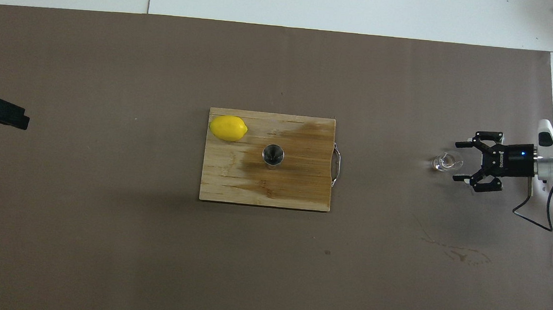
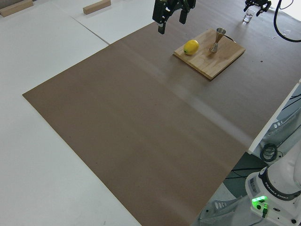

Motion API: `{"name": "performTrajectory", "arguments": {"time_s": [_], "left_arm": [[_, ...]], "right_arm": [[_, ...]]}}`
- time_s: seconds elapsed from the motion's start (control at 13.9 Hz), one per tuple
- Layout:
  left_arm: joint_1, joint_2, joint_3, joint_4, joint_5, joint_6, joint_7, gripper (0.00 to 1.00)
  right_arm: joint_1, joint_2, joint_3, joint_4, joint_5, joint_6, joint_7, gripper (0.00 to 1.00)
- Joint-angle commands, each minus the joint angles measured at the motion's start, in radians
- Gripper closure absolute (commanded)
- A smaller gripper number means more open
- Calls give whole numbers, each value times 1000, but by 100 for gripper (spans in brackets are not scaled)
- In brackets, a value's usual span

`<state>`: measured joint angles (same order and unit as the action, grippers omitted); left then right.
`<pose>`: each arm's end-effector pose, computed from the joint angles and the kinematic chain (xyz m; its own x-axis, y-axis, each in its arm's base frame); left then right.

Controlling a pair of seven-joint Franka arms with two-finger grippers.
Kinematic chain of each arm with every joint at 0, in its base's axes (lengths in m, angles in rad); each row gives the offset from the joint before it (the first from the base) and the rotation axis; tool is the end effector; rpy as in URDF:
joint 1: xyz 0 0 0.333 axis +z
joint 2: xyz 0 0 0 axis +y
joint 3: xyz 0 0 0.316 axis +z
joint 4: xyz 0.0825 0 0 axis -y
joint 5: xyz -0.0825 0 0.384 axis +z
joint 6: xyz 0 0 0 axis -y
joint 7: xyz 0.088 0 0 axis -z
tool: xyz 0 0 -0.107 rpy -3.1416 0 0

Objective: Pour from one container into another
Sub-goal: 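Open the right gripper and position it around the clear glass, then close the right gripper on the clear glass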

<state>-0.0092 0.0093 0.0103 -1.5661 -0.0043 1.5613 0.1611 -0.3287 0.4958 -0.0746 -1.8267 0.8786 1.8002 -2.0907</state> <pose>0.5563 0.0001 0.6207 0.9871 -0.1594 -0.0132 -0.1593 -0.9872 0.0064 0.5810 -0.1746 0.2538 0.3052 0.5961 0.7426 0.9514 -0.2250 -0.2103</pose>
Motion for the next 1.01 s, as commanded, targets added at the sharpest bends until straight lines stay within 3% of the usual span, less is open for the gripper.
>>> {"name": "performTrajectory", "arguments": {"time_s": [0.0,0.65,0.93], "left_arm": [[-1,-18,-1,-19,20,19,-3,0],[-6,-23,-1,-26,18,8,-2,0],[2,-23,-1,-26,18,8,-2,0]], "right_arm": [[2,-8,1,-26,48,16,-29,0],[31,-10,1,-40,66,50,-46,1],[25,-11,1,-40,59,41,-48,7]]}}
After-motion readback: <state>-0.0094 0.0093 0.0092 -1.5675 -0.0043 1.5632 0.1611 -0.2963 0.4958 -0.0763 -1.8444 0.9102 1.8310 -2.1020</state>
